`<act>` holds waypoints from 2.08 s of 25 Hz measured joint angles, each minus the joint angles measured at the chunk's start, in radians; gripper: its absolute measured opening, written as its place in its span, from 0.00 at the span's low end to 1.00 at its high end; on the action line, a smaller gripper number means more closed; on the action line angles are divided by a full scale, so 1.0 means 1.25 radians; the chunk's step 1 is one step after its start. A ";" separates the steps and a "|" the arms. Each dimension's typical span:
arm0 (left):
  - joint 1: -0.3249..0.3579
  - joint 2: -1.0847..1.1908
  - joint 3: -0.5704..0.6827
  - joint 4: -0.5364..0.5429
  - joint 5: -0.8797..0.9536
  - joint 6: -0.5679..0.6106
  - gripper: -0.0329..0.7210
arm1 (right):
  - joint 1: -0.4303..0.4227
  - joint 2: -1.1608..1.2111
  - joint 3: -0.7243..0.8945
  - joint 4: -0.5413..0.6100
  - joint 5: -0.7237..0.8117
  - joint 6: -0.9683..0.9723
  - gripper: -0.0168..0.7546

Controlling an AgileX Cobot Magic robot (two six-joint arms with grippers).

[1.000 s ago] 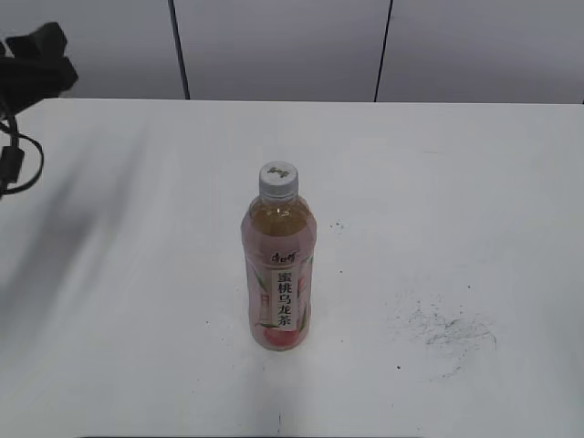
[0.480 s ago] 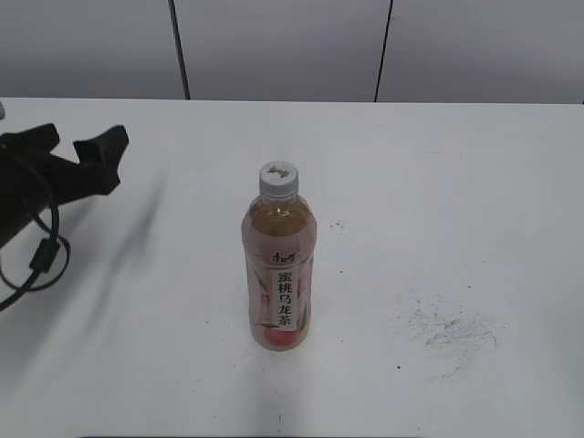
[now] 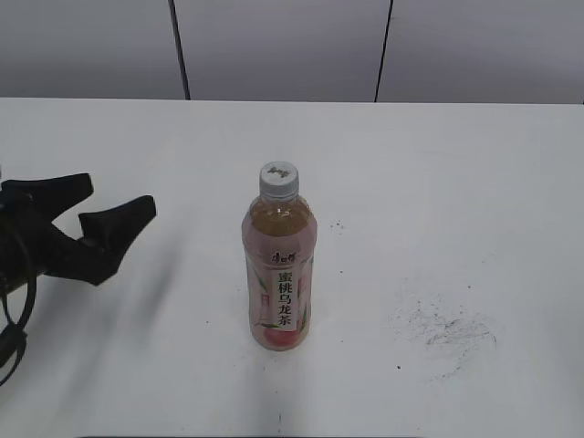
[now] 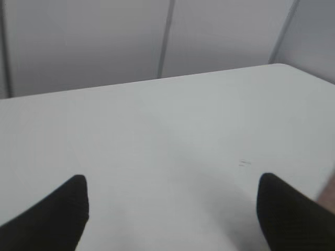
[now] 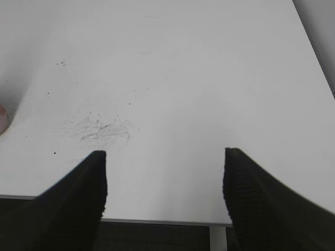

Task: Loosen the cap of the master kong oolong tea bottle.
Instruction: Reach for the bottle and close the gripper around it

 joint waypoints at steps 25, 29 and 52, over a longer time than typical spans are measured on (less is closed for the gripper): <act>-0.127 -0.008 -0.160 0.432 -0.005 -0.118 0.82 | 0.000 0.000 0.000 0.003 0.000 0.000 0.70; -0.152 0.058 -0.203 0.426 -0.005 -0.120 0.82 | 0.000 0.000 0.000 0.003 0.000 0.000 0.70; -0.235 0.231 -0.323 0.361 -0.003 -0.114 0.63 | 0.000 0.000 0.000 0.003 0.000 0.000 0.70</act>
